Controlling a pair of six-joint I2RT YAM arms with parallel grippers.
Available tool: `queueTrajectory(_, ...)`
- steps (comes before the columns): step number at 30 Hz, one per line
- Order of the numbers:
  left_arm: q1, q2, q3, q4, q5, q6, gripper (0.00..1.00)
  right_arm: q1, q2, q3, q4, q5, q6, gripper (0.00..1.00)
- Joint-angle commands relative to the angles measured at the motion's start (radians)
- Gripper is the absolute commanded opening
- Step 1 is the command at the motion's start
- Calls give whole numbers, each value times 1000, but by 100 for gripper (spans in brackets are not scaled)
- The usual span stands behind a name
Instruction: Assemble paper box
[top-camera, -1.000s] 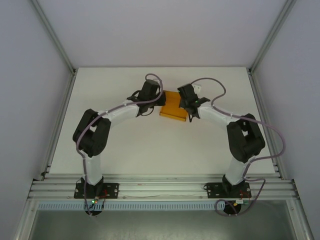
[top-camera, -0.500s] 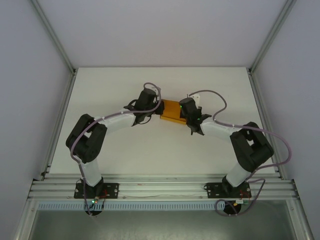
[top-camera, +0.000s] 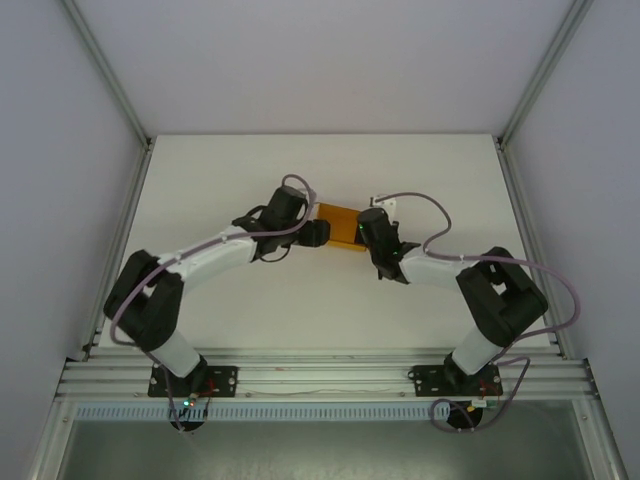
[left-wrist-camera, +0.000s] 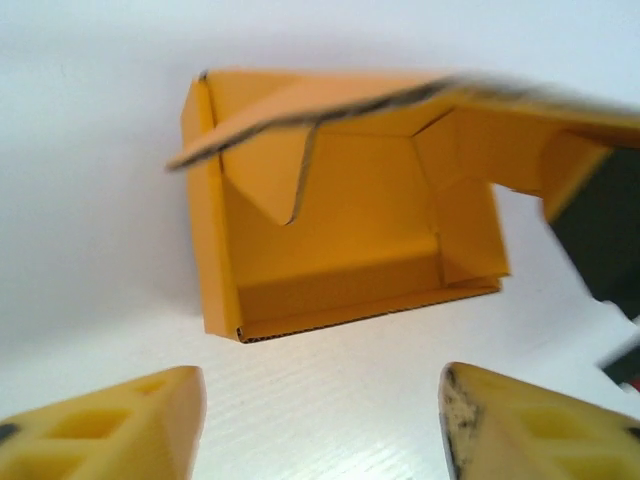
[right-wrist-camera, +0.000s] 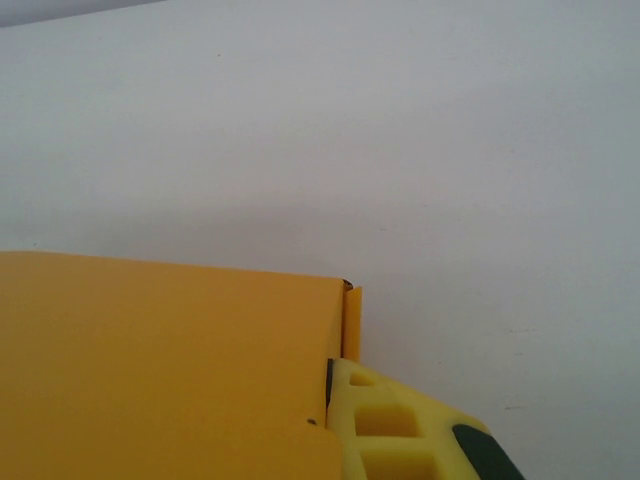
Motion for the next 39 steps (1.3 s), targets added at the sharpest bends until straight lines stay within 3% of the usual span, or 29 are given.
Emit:
queueTrajectory(1, 0, -87, 45, -123, -58, 1, 80, 23, 32, -42, -114, -69, -19, 0)
queueTrajectory(2, 2, -99, 70, -151, -93, 1, 94, 24, 36, -36, -125, -65, -28, 0)
queueTrajectory(3, 6, -103, 96, -173, -124, 0, 100, 27, 41, -32, -130, -65, -42, 0)
queueTrajectory(6, 40, -83, 171, -205, -159, -5, 100, 44, 56, -23, -134, -63, -89, 0)
queueTrajectory(9, 110, -8, 244, -209, -98, -30, 100, 66, 78, -18, -126, -68, -138, 0)
queueTrajectory(13, 152, 120, 345, -267, -99, -23, 100, 73, 115, -8, -119, -84, -187, 0)
queueTrajectory(17, 172, 216, 351, -237, 10, -9, 99, 73, 132, -12, -92, -82, -210, 0)
queueTrajectory(20, 185, 258, 334, -198, 93, -17, 89, 74, 132, -23, -81, -108, -241, 0)
queueTrajectory(26, 188, 277, 229, -75, 247, -66, 82, 73, 140, -16, -121, -106, -235, 2)
queueTrajectory(30, 188, 306, 180, -58, 247, -80, 71, 74, 120, -29, -143, -149, -212, 15)
queueTrajectory(39, 196, 322, 115, -40, 219, -91, 67, 73, -48, -97, -250, -274, -188, 57)
